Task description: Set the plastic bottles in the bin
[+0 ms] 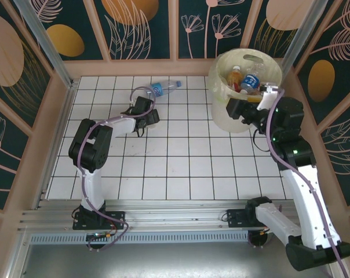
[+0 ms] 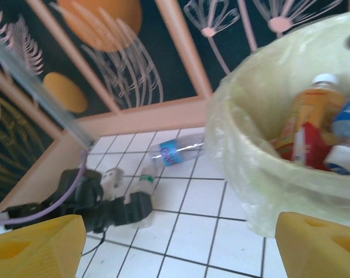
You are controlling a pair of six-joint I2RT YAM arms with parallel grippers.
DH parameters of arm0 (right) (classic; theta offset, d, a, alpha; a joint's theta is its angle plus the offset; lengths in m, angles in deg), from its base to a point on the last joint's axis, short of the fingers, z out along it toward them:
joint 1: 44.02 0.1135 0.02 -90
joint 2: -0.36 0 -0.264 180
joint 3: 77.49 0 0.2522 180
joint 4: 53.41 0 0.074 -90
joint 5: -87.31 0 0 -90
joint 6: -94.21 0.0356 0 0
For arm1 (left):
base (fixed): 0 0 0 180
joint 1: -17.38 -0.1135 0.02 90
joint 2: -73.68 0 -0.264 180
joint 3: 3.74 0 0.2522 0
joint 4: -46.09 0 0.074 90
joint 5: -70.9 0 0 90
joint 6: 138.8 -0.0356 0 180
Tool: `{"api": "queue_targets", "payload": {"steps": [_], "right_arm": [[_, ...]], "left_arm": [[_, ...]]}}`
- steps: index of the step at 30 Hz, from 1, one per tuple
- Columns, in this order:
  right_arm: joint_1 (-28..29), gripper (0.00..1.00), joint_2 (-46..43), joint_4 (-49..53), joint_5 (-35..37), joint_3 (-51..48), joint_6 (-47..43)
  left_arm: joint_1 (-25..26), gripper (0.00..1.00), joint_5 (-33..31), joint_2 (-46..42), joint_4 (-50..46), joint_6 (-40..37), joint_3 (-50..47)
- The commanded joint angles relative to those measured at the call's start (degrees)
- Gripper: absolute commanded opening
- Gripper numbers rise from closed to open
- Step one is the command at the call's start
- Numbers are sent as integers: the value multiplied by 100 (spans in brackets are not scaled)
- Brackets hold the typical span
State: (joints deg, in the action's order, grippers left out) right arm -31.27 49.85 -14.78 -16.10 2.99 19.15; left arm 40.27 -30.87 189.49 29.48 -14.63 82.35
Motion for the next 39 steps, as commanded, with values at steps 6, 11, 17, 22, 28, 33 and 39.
{"api": "queue_targets", "payload": {"steps": [6, 11, 17, 22, 28, 33, 39], "right_arm": [[-8, 86, -255, 56, 70, -514, 53], [-3, 87, -208, -155, -324, -819, 235], [5, 87, 149, -1157, -1220, -1466, 1202], [189, 87, 526, -2316, -1668, -1915, 2065], [867, 87, 1408, -2992, -1443, -1785, 2372], [1311, 90, 2218, -3257, -1074, -1461, 2547], [1528, 92, 2991, -3530, -1131, -1155, 2681]], "left_arm": [[-29, 69, 331, 5, 2, -59, -129], [-31, 64, 540, -374, 173, -152, -514], [-22, 64, 1375, -1253, 747, -294, -1214], [9, 64, 2878, -2026, 1779, -310, -2031], [389, 63, 3874, -2575, 2558, -255, -2572], [857, 64, 3954, -3015, 3117, 20, -2880], [1200, 64, 3957, -3385, 3986, 469, -3315]]}}
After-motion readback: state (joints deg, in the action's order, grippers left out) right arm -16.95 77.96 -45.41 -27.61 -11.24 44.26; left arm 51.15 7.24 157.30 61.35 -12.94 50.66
